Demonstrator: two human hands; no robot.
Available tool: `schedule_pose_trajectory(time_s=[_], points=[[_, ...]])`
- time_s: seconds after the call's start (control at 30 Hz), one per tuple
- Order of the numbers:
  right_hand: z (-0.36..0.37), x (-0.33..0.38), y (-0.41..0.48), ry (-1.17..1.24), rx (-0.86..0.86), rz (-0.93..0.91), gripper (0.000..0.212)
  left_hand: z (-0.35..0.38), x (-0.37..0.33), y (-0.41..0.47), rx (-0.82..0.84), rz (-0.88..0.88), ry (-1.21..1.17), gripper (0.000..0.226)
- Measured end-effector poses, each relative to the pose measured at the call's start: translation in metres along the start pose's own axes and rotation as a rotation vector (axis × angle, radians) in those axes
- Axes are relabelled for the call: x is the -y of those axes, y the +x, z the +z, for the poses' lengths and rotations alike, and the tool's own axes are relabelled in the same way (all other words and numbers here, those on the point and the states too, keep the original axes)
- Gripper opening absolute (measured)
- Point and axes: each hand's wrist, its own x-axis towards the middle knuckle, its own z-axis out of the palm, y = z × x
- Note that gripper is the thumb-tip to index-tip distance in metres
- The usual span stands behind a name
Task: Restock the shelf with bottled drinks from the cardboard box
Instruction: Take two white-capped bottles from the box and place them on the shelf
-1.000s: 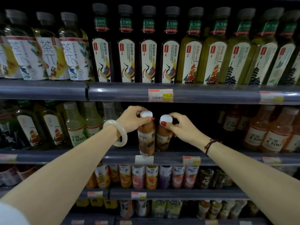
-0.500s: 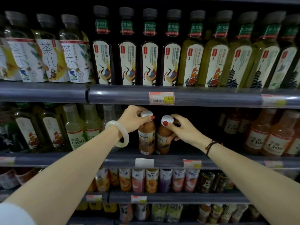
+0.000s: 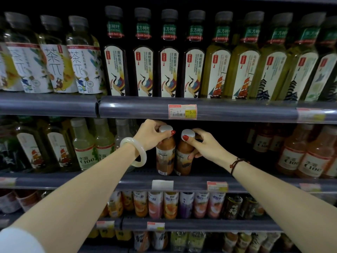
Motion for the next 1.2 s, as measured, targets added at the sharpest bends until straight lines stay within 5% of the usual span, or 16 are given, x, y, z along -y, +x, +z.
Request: schedule_pose_trajectory(time_s=[0.4, 0.67, 0.87, 1.2], points=[[-0.001, -0.005, 0.006, 0.029, -0.008, 0.022, 0.036, 0.004, 0.006, -0.001, 0.019, -0.032, -0.029, 0.018], [0.011, -0.037, 0.005, 0.079, 0.006, 0.082, 0.071, 0.018, 0.032, -0.006, -0.032, -0.123, -0.034, 0.078], [0.018, -0.062, 0.011, -0.032, 0.023, 0.190, 0.055, 0.035, 0.064, -0.016, -0.004, -0.273, 0.014, 0.066], [0.031, -0.081, 0.041, -0.061, -0.032, 0.132, 0.058, 0.037, 0.090, 0.002, 0.022, -0.327, 0.085, 0.068]])
